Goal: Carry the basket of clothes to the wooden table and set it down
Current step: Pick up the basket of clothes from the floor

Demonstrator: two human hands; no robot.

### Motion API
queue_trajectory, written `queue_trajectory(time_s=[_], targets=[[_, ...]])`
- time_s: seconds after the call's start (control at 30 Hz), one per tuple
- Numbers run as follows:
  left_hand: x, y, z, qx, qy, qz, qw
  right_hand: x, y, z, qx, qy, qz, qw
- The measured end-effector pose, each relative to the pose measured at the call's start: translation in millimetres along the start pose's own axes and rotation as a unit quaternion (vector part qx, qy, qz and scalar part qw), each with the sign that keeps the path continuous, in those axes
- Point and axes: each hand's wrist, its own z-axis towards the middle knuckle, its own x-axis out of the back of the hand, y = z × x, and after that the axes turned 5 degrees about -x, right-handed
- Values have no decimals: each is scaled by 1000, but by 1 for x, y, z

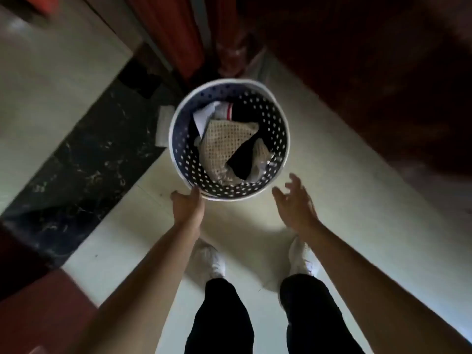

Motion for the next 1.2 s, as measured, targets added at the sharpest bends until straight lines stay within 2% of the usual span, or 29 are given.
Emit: queue_trajectory(time_s=[0.07, 0.2, 0.3, 0.47, 0.57, 0.77, 0.9, 1.07, 1.2], targets=[[-19, -7, 18, 47, -16, -89, 995, -11, -1, 23, -3, 11, 6, 1000], [-37, -24, 28, 10, -68, -191, 979, -23, -1, 45, 12, 11, 17, 1000], [-28, -23, 16, 15, -94, -268, 959, -30, 2, 38, 5, 23, 43, 999], [15, -28, -39, 11, -119, -222, 968, -18, -3, -20, -8, 27, 46, 999], [52, -28, -87, 45, -100, -218, 970, 5, -5, -78, 2, 1, 42, 999], [140, 10, -213, 33, -73, -254, 964, 77, -32, -203, 16, -23, 34, 999], [207, 63, -308, 0, -58, -239, 969, 148, -67, -296, 34, -29, 55, 998], [290, 117, -412, -73, -90, -178, 977, 247, -112, -388, 38, -45, 186, 981], [336, 156, -472, -129, -90, -119, 980, 312, -127, -440, 87, -45, 233, 968]])
